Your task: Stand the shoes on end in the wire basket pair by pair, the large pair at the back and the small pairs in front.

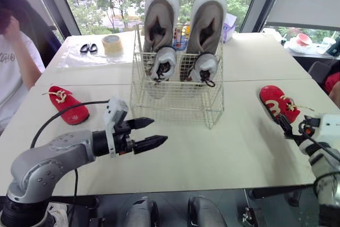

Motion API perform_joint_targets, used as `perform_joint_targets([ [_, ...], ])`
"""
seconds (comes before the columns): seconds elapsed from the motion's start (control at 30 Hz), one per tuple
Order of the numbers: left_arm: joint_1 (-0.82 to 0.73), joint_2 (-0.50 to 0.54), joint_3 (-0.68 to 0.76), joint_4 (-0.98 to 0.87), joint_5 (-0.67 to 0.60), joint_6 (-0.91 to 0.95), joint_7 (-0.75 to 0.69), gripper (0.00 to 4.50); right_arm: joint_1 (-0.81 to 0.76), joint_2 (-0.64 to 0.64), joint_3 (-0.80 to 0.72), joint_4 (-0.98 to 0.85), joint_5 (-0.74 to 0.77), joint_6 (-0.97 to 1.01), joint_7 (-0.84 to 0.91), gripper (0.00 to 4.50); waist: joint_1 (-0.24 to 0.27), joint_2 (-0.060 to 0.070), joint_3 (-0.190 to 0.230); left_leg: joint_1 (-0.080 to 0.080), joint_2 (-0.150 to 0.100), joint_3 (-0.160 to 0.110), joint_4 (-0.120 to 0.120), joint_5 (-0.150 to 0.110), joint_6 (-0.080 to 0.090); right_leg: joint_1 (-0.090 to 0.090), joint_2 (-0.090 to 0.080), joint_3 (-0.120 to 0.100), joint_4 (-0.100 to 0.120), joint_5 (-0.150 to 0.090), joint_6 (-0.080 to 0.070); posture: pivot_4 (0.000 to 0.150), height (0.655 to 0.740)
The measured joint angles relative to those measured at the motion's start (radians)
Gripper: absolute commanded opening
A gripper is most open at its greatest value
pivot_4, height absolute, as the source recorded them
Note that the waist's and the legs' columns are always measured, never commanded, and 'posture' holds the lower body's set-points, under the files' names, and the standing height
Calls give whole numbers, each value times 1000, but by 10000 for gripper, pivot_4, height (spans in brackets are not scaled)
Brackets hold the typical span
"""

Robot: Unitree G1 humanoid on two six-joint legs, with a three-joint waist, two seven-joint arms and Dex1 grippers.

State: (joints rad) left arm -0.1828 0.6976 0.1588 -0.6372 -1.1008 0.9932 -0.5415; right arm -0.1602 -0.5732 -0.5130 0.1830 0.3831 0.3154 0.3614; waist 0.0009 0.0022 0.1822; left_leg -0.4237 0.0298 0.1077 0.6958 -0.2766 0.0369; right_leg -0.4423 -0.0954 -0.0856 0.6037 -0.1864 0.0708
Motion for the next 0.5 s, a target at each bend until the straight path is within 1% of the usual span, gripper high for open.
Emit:
perform_joint_targets([
  [0.1, 31, 14, 2, -12, -22, 8, 2, 44401, -112, -21, 42, 201, -41, -56, 26, 45000, 2, 0, 0, 0, 0, 0, 0, 0, 0, 0, 0, 0, 0, 0, 0, 1500, 7400],
  [0.13, 42, 22, 3, -20, -28, 8, 3, 45000, -137, -24, 52, 256, -52, -77, 34, 39689, 3, 0, 0, 0, 0, 0, 0, 0, 0, 0, 0, 0, 0, 0, 0, 1500, 7400],
  [0.2, 63, 41, 4, -37, -41, 13, 14, 45000, -170, -29, 67, 344, -71, -123, 44, 32459, 5, 0, 0, 0, 0, 0, 0, 0, 0, 0, 0, 0, -1, 0, 0, 1500, 7400],
  [0.27, 70, 43, 13, -48, -51, 16, 57, 45000, -186, -35, 71, 377, -80, -157, 56, 21827, 3, 0, 0, 0, 0, 0, 1, 0, 0, 1, 0, 0, -1, 0, 0, 1500, 7400],
  [0.37, 61, 43, 39, -48, -99, 21, 131, 45000, -194, -36, 71, 383, -84, -175, 59, 14222, 0, 0, 0, 1, 0, 0, 1, 0, 0, 3, 0, 0, -1, 0, 0, 1500, 7400],
  [0.47, 6, 46, 100, -17, -165, 8, 172, 45000, -195, -34, 73, 362, -83, -172, 53, 14222, -6, 0, 0, 1, 0, -1, 1, 0, 0, 2, 0, 0, -1, 0, 1, 1500, 7400],
  [0.5, -13, 53, 134, 10, -211, -1, 174, 45000, -195, -33, 72, 341, -82, -171, 43, 14222, -9, 1, 1, 1, 0, 0, 1, 0, 0, 2, 0, 0, 0, 0, 1, 1500, 7400],
])
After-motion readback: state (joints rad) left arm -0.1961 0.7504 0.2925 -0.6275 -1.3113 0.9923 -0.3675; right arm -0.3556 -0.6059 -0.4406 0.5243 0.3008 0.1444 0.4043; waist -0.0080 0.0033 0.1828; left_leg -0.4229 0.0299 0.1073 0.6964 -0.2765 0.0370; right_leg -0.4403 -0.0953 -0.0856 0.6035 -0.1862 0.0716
